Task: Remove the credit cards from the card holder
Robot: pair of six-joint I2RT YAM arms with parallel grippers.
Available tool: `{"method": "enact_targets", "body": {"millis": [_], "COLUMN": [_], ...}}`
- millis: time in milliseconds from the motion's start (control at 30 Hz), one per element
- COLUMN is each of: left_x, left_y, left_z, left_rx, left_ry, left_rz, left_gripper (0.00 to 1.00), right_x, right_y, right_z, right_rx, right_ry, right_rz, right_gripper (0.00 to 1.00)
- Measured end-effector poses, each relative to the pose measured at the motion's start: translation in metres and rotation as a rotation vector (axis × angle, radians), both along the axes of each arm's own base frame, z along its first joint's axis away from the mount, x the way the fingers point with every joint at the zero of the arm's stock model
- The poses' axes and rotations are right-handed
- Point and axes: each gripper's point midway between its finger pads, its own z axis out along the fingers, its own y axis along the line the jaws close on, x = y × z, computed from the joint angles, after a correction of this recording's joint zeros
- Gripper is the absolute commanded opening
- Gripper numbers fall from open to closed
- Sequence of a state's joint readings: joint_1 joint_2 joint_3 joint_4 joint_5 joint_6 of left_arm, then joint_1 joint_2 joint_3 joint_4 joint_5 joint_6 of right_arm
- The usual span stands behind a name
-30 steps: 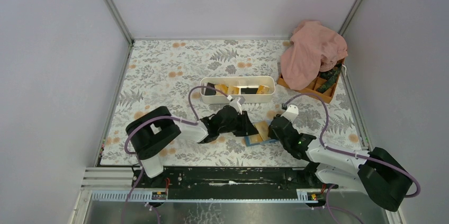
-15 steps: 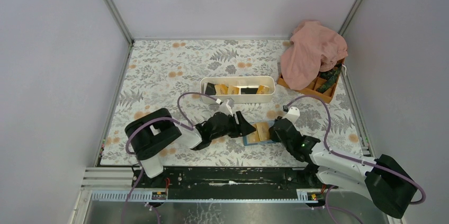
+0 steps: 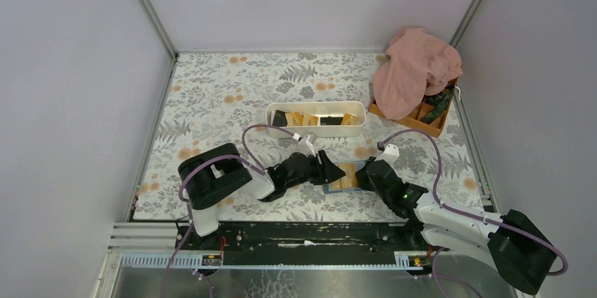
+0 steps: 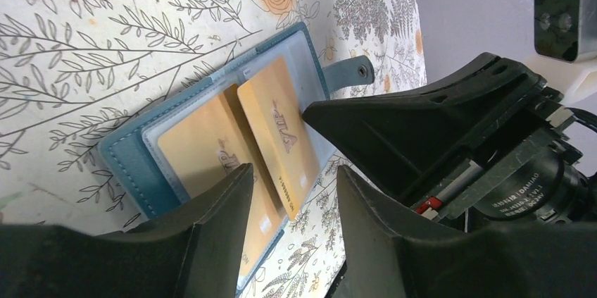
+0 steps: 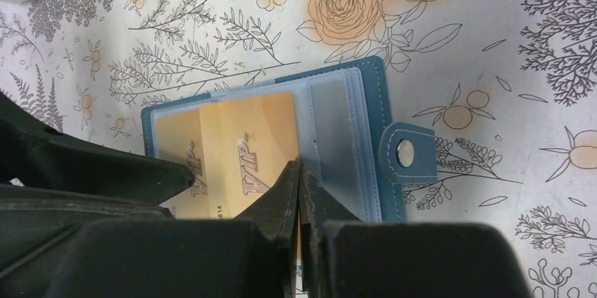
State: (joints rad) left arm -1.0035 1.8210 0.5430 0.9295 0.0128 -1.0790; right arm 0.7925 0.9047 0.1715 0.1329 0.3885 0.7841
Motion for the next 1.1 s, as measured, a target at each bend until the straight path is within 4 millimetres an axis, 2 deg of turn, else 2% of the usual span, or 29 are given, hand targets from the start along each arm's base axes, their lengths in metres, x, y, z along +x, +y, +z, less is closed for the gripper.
{"method": "enact_targets", "body": {"millis": [200,500,733,1100], "left_x": [-0.003,-0.008,-0.008,-0.011], "left_y": [-0.011,-0.02,-0.02,-0.013], "left_z": [-0.009,-0.009,-0.011,-0.015], "left_rx": [0.006,-0.025,-0.029,-0.029], "left_ry": [0.013,0.009,0.018,0.024], "left_rz": [-0.016,-0.029,-0.027,-0.015], "left_gripper": [0.51,0.43,0.29,0.23], "right_x": [-0.003,-0.003,-0.002,-0.001], "right_y": [0.001,0.002,0.002,0.004], "right_z": [0.0,-0.001,-0.001,-0.001], "right_rx": [0.017,0.029,0.04,0.054], "right_ry": [0.003,0.0,-0.008,-0.012], "right_rz": [0.008,0.005,-0.001,-0.003], "right_gripper": [0.02,0.01,0.01,0.01]}}
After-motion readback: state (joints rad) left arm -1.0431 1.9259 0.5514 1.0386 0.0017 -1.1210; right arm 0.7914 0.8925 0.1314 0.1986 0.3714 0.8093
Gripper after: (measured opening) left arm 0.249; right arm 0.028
